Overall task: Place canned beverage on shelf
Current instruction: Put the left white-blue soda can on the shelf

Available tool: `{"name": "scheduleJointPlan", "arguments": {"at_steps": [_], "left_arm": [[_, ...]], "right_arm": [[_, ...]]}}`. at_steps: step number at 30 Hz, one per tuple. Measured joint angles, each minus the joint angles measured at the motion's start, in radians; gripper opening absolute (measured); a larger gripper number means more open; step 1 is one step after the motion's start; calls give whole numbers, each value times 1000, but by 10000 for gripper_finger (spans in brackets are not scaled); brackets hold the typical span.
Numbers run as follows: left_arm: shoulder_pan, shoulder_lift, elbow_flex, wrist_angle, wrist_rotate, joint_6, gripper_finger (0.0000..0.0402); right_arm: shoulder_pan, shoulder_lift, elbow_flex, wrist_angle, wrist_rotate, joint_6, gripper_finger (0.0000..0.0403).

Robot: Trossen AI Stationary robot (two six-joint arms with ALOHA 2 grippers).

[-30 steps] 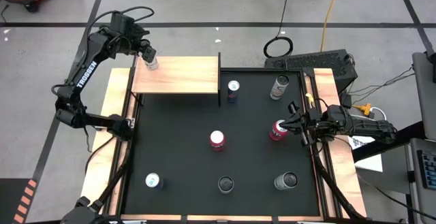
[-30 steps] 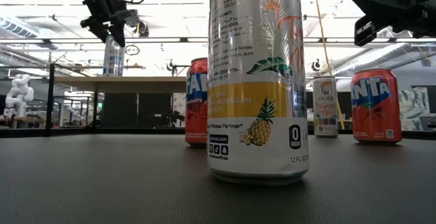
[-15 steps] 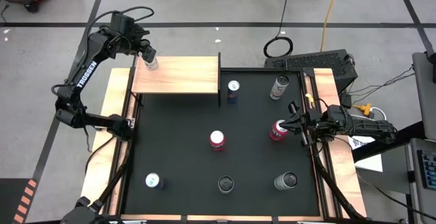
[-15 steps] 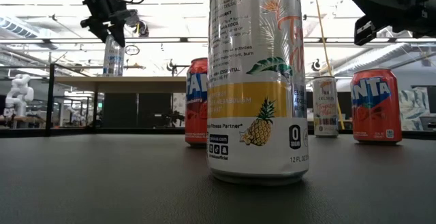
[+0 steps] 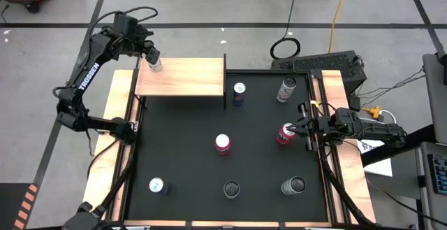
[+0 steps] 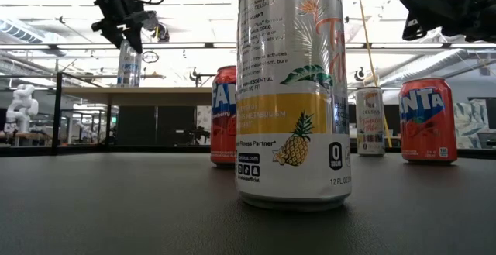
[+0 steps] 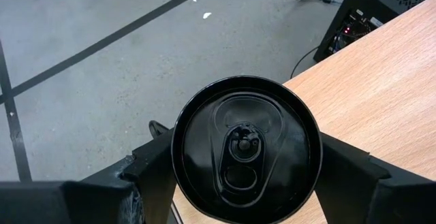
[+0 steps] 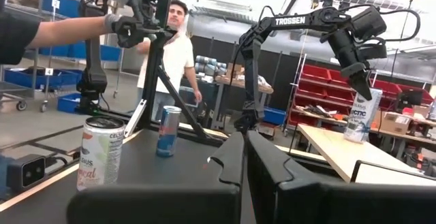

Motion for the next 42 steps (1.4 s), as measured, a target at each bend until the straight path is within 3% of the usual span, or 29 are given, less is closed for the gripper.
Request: {"name": "scheduleJointPlan", "arguments": {"at_steps": [34, 42], "left_arm": [[0, 0, 0, -1, 2, -2, 278], [0, 3, -4, -13, 11, -1, 296]], "right_arm": [[0, 0, 0, 0, 0, 0, 0], [0, 0, 0, -1, -1, 0, 0]]}}
